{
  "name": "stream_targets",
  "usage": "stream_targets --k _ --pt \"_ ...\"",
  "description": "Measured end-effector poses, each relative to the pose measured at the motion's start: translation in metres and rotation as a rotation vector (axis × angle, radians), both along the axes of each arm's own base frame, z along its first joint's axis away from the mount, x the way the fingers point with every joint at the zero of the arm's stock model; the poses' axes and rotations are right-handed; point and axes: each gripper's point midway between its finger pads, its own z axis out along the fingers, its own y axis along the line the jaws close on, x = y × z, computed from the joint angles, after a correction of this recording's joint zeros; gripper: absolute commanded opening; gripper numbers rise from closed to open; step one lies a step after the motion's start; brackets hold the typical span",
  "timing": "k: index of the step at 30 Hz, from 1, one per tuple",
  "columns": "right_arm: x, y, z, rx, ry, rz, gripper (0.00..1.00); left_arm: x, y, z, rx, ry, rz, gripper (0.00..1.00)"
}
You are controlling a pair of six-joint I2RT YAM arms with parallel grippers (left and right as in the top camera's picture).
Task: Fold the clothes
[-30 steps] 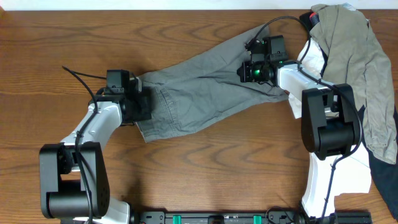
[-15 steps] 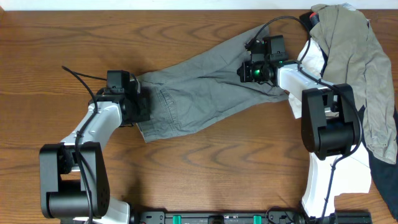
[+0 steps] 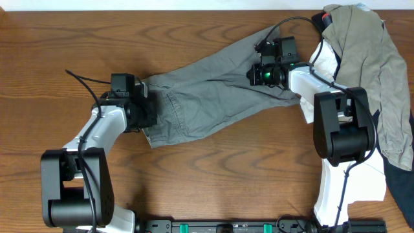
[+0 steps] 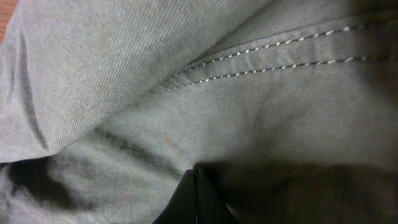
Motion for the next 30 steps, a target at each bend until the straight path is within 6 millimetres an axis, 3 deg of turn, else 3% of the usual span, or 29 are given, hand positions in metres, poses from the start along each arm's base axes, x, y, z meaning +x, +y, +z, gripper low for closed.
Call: stream_targets --k 6,17,23,30 --pt "0.000 0.000 0.000 0.000 0.001 0.000 0.01 -0.009 0.000 0.002 -0.008 0.035 0.021 0.06" --pt "0.000 0.000 0.000 -0.002 0.001 0.001 0.01 -0.041 -0.007 0.060 -0.052 0.021 0.040 0.06" --pt "0.000 0.000 0.000 -0.002 0.001 0.001 0.01 -0.062 -0.008 0.056 -0.061 0.112 0.065 0.06" --pt "0.000 0.000 0.000 -0.001 0.002 0.001 0.01 -0.064 -0.001 0.042 -0.031 0.159 0.117 0.06"
